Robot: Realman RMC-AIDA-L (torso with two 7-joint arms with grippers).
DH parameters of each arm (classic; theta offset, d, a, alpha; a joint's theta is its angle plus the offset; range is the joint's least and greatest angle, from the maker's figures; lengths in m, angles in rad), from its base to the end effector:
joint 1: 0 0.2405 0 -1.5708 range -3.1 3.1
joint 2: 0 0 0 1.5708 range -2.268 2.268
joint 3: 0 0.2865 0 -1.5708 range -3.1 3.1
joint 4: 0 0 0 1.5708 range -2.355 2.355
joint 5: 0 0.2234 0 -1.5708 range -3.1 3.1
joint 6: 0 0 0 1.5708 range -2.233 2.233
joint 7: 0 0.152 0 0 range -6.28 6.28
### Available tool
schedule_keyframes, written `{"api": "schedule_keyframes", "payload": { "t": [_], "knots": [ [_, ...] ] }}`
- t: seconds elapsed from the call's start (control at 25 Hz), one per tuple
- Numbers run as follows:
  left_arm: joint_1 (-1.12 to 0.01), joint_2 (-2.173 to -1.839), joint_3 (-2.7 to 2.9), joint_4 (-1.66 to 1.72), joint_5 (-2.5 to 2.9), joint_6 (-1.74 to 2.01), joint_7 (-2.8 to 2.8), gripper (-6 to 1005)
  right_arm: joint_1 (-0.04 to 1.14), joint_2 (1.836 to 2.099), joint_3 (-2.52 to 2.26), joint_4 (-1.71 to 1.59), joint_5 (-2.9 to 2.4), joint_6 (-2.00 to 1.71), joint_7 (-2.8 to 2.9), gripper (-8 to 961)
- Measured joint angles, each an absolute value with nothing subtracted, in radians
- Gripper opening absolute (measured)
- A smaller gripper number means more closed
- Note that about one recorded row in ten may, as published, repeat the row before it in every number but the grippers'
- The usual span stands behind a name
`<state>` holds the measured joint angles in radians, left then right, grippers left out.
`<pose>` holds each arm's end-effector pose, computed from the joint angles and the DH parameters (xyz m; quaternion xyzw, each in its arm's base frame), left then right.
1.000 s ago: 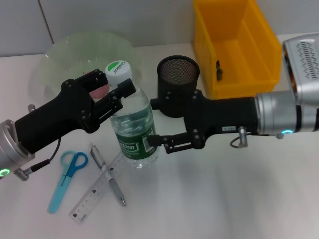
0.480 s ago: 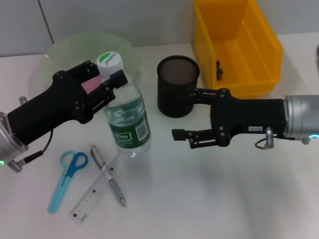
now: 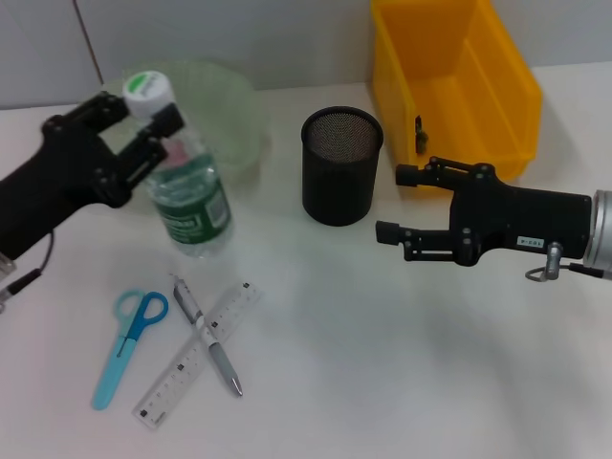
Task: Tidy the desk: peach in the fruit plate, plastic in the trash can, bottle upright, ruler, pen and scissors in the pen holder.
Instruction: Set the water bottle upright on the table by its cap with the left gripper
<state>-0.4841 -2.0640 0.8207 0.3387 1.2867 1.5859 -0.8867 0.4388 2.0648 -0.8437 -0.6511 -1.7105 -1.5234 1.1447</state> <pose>-0.2777 0.3523 -0.0130 -0.8309 -0.1247 -0.4619 0.2841 0.2901 0.3480 -0.0153 -0.9291 0.1224 0.2924 0.1905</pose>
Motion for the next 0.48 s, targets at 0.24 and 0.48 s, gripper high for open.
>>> {"api": "schedule_keyframes", "payload": {
  "t": [0.24,0.48],
  "knots": [
    [-0.472,-2.070,0.769,0.311,1.285,1.511,-0.799,444,0.432,2.069,-0.833,-0.640,-1.707,-1.508,1.145,826],
    [-0.487,-2.072,0.757,0.253,1.273,1.474,-0.710,444,0.437,2.072,-0.833,-0.623,-1.704,-1.487,1.143,826]
  ]
}}
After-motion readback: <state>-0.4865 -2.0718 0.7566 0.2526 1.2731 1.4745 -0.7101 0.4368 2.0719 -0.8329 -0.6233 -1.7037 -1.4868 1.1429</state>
